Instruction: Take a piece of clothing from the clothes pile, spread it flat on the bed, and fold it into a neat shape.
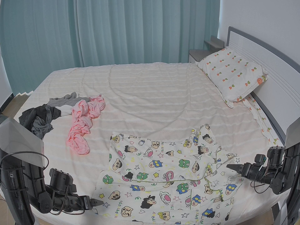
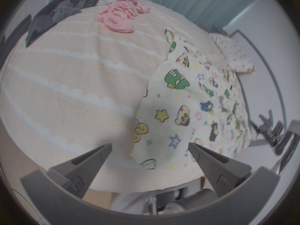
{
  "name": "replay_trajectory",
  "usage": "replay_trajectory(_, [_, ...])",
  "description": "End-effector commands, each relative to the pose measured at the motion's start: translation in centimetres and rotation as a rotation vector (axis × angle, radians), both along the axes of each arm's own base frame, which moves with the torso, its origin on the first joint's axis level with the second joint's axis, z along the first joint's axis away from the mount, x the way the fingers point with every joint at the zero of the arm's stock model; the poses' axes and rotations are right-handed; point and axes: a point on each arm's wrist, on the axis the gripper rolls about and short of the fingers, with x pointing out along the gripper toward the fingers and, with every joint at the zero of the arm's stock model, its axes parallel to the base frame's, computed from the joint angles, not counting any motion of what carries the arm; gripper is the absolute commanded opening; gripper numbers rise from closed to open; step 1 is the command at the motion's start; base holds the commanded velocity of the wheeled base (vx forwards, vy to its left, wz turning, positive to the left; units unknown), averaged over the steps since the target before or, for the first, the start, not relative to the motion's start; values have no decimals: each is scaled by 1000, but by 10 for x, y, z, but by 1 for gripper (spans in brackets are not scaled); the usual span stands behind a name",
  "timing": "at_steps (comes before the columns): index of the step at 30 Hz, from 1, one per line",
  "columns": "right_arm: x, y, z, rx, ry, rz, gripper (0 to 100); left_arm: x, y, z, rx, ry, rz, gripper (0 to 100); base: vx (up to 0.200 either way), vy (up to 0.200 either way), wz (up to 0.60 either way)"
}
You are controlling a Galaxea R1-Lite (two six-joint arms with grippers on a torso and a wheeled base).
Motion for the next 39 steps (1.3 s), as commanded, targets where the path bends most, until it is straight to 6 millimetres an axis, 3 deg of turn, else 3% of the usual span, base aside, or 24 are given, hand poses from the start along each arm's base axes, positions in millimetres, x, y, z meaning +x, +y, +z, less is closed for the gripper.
replay_trajectory(1, [-2, 1, 4, 2, -15, 9, 100, -3, 0, 20, -79, -62, 31, 100, 0, 0, 0])
replay_trajectory(6, [-4, 1, 3, 0, -7, 8, 100, -3, -1, 32, -168, -88, 52, 100, 0, 0, 0])
replay_trajectory(22, [-13, 3, 0, -50, 6, 56, 100, -4, -3, 33, -204, -66, 67, 100, -200, 0, 0])
replay_trajectory(30, [-15, 4, -15, -95, 47, 98, 100, -4, -6, 34, -216, -67, 68, 100, -200, 0, 0])
replay_trajectory(39, [-10, 20, -34, -119, 94, 172, 100, 6, -8, 42, -307, -127, 161, 100, 0, 0, 0])
